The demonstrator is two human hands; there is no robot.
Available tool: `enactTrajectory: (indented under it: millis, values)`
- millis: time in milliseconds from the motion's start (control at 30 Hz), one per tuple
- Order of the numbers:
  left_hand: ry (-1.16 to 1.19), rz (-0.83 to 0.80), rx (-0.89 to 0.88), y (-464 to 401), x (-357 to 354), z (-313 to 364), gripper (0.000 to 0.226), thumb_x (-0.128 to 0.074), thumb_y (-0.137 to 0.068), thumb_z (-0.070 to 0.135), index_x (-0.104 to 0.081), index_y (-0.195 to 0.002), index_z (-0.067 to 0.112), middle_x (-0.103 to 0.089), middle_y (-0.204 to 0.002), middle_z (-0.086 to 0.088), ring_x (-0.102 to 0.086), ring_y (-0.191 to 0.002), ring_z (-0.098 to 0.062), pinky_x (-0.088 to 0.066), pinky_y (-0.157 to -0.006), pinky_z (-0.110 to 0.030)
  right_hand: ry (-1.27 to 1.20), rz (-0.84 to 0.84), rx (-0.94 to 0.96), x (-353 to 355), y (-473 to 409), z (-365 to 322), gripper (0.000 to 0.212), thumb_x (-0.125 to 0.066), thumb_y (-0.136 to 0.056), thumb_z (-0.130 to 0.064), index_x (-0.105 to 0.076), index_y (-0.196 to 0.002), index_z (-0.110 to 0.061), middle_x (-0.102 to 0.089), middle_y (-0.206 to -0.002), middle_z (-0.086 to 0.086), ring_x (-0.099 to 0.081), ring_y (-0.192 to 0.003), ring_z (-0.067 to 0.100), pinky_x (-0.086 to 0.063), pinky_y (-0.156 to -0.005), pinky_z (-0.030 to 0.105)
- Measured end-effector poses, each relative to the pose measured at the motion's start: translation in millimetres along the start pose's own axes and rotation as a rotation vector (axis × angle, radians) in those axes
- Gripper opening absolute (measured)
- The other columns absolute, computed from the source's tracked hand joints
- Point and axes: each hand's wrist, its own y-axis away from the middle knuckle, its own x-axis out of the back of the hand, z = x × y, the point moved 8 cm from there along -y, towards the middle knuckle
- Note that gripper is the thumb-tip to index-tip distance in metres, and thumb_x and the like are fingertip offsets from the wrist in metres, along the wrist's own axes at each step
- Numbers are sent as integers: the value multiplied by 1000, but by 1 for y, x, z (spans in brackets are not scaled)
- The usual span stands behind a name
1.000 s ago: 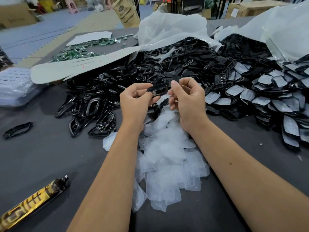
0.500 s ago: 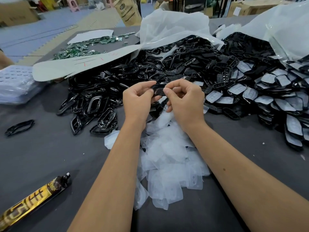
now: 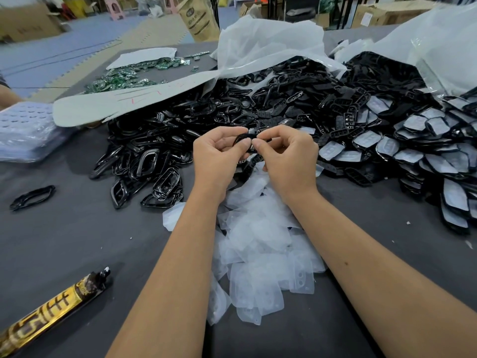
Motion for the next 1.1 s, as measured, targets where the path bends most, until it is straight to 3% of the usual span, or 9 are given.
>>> enactTrajectory:
  millis: [100,267,533,767,833,900,1000,1100]
  values:
    - [-7,-23,-3,1,-1,1,25,-75,-87,-6,-76,-91,18,-78,-77,0,-68,-59,-7,-59,-59,-24,18,27,-25,2,0,2,15,-83,-85,-19,-70,-83,-13,-70,-66,3,-68,-58,24,-59,-67,43]
    - [-12,-16,19,1,1,0,26,-76,-87,-5,-77,-90,21,-77,-76,0,-68,-59,-9,-58,-58,-24,36,32,-34,3,0,1,19,-85,-84,-20,-69,-84,-9,-70,-68,0,-68,-61,19,-60,-66,42]
    - [-39,-29,29,-2,1,-5,27,-75,-87,-3,-78,-89,24,-77,-75,1,-67,-60,-9,-56,-57,-24,119,45,18,3,0,-3,21,-87,-81,-22,-68,-81,-13,-66,-65,-7,-62,-61,8,-44,-61,12]
    - [-6,-36,26,-2,2,-5,29,-74,-88,-5,-77,-87,23,-77,-77,-1,-66,-59,-8,-57,-58,-25,75,41,-114,5,-1,11,32,-90,-78,-32,-63,-84,-17,-65,-69,-7,-61,-63,6,-51,-65,24]
    - [37,-35,40,-2,2,-5,29,-72,-88,-8,-77,-88,21,-77,-76,-1,-65,-57,-7,-57,-57,-25,21,-3,-170,3,-1,15,33,-90,-79,-34,-64,-91,-17,-69,-74,-3,-67,-66,13,-56,-66,30]
    - [55,-33,36,-2,2,-3,28,-71,-88,-10,-76,-89,17,-76,-74,0,-65,-56,-7,-57,-57,-24,-81,-87,-191,-3,-2,17,23,-87,-83,-27,-69,-90,-15,-73,-74,3,-71,-61,18,-56,-59,30]
    - [45,-26,16,-2,4,-1,27,-72,-87,-11,-76,-88,17,-76,-74,-1,-68,-59,-9,-57,-59,-24,-215,-176,-202,-8,-3,18,8,-81,-88,-11,-73,-86,-11,-71,-63,1,-67,-52,11,-49,-50,20]
    - [-10,-19,7,-1,3,-2,26,-73,-86,-8,-75,-86,18,-74,-71,2,-66,-58,-8,-55,-58,-21,-177,-201,-218,-8,-3,21,8,-79,-89,-7,-72,-85,-10,-71,-61,1,-66,-48,12,-48,-46,21]
